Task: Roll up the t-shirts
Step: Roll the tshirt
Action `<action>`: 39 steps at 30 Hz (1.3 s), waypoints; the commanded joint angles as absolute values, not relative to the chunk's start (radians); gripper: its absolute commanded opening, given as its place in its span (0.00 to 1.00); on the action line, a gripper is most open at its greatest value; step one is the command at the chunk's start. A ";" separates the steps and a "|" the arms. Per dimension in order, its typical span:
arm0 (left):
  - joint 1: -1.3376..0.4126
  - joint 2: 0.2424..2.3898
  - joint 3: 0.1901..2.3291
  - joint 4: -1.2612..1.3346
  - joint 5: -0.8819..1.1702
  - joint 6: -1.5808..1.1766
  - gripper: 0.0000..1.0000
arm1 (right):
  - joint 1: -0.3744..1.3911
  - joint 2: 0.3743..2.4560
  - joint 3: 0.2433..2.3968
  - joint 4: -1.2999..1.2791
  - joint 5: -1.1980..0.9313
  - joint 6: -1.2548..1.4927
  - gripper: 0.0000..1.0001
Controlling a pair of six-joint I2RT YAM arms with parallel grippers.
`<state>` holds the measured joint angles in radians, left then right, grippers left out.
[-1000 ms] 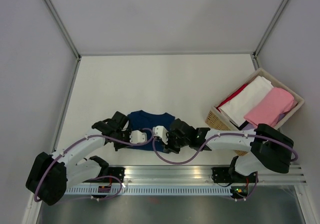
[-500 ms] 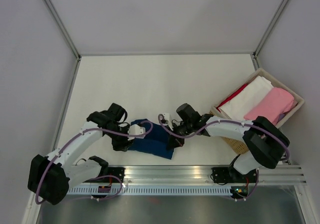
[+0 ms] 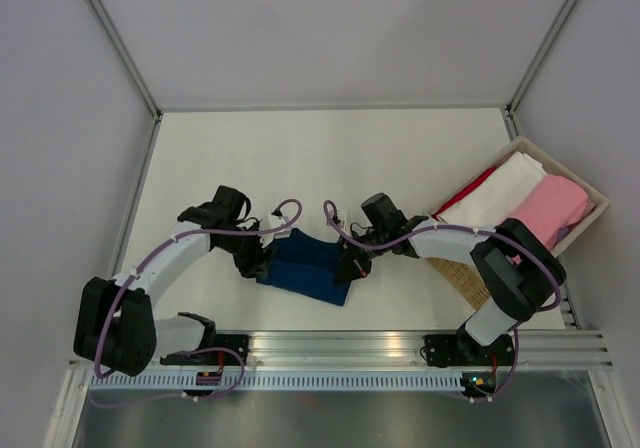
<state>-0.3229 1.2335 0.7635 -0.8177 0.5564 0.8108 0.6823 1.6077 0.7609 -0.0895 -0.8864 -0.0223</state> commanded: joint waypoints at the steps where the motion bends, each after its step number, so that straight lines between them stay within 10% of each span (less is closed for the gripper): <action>1: -0.290 1.278 0.779 -0.733 0.607 0.732 0.55 | 0.667 1.628 0.792 -0.054 -0.928 -0.014 0.00; 4: -0.276 1.293 0.781 -0.753 0.604 0.738 0.03 | 0.658 1.620 0.787 -0.052 -0.894 -0.003 0.00; 15: -0.273 1.127 0.839 -1.224 0.669 0.999 0.02 | 0.766 1.480 0.686 -0.035 -0.972 0.172 0.00; 26: -0.190 1.534 0.920 -0.973 0.562 0.767 0.08 | 0.658 1.727 0.796 -0.055 -0.884 0.118 0.01; 39: -0.147 1.595 0.896 -0.887 0.552 0.718 0.12 | 0.742 1.409 0.790 -0.158 -0.343 -0.038 0.38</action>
<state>-0.1604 1.6131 0.8940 -0.9413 0.6228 0.7288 0.6781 1.5406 0.7898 -0.1005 -0.5694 0.0700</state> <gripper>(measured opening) 0.124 0.369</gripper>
